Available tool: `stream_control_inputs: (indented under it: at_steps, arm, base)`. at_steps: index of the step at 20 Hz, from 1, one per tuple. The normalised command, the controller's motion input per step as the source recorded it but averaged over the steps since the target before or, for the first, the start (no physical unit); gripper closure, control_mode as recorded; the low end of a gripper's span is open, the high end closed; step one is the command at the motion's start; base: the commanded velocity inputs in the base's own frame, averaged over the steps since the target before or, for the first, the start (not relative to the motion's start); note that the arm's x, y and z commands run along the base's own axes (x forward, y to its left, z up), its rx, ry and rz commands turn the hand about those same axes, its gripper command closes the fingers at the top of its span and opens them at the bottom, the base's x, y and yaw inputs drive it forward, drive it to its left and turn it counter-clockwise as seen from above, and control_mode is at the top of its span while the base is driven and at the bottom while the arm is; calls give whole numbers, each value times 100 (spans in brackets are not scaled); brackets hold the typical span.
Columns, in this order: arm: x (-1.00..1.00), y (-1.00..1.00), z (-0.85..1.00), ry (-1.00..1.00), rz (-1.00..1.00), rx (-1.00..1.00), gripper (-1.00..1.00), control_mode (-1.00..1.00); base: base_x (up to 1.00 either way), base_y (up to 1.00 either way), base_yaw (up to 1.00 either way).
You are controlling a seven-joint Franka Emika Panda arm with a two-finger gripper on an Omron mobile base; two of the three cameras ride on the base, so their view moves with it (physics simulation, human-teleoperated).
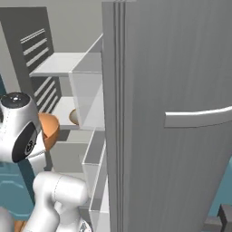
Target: Place the bowl with the sweet potato and eggplant on the top shelf of the fridge. Place the bowl with the steak and chicken drumstick on the second highest shelf of the fridge.
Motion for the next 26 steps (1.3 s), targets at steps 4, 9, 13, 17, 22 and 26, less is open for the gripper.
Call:
stream_control_inputs:
  at_steps: [4, 9, 13, 17, 22, 26]
  arm:
    - [0, 0, 16, -5, -1, 0, 100, -100]
    - [3, -7, 99, -31, -9, -1, 100, -100]
    - [22, -37, 100, -29, -13, -1, 100, -100]
    - [61, -47, 100, -24, -11, 0, 100, -100]
    - [95, -32, 54, -23, -3, 0, 100, -100]
    - [100, -1, 9, -13, -4, 0, 100, -100]
  base:
    - [34, 0, 0]
    - [0, 0, 0]
    - [0, 0, 0]
    - [0, 0, 0]
    - [0, 0, 0]
    - [0, 0, 0]
